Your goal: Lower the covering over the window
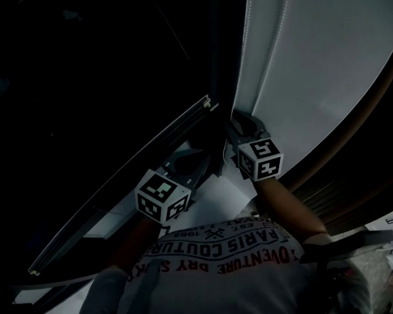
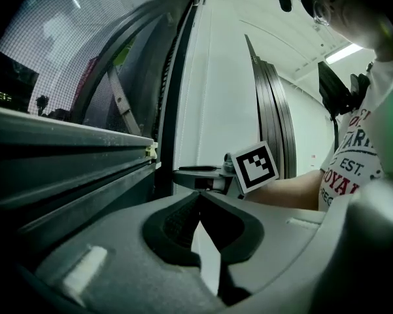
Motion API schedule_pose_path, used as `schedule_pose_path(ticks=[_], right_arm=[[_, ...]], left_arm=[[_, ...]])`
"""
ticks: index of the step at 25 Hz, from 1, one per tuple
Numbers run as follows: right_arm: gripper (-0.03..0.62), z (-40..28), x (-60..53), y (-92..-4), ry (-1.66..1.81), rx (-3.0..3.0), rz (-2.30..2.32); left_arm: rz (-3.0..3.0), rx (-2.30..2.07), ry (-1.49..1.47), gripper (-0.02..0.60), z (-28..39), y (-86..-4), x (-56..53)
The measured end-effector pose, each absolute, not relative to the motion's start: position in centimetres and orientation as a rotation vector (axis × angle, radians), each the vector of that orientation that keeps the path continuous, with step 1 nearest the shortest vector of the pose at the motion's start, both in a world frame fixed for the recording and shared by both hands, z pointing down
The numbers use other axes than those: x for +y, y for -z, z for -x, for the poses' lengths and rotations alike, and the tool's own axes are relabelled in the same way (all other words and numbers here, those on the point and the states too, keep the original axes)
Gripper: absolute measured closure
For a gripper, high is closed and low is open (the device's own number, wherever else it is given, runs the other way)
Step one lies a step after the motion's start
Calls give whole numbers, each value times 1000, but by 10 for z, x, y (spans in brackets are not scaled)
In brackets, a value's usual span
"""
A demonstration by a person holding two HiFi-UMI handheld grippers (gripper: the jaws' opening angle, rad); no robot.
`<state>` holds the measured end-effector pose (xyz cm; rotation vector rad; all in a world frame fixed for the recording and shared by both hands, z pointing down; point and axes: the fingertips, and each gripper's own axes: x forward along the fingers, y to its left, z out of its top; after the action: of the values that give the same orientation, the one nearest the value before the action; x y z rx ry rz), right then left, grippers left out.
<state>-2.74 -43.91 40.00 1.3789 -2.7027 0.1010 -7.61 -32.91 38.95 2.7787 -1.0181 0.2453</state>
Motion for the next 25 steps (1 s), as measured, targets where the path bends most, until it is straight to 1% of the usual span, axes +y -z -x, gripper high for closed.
schedule_pose_path(ticks=[4,8,10,13,25], right_arm=[[476,30,-444,-396,-53,-2664,-1406],[565,25,-443,-391,-63,-2662,-1449],[589,25,-443,-392,-86,-2677,-1447],[589,27,-435,-396,-116,-2710,-1419],[585,30,-353,-395,-60,-2752,-1352]], left_arm=[[-2765,-1009,-271,580,78,-389,-324],[-2748,-1003,-275,580,81,-390,-320],[-2746,-1002,-272,580,81,-392,-321],[-2759,-987,-264,580,78,-392,-318],[-2807,-923,-249,580,80,-393,-258]])
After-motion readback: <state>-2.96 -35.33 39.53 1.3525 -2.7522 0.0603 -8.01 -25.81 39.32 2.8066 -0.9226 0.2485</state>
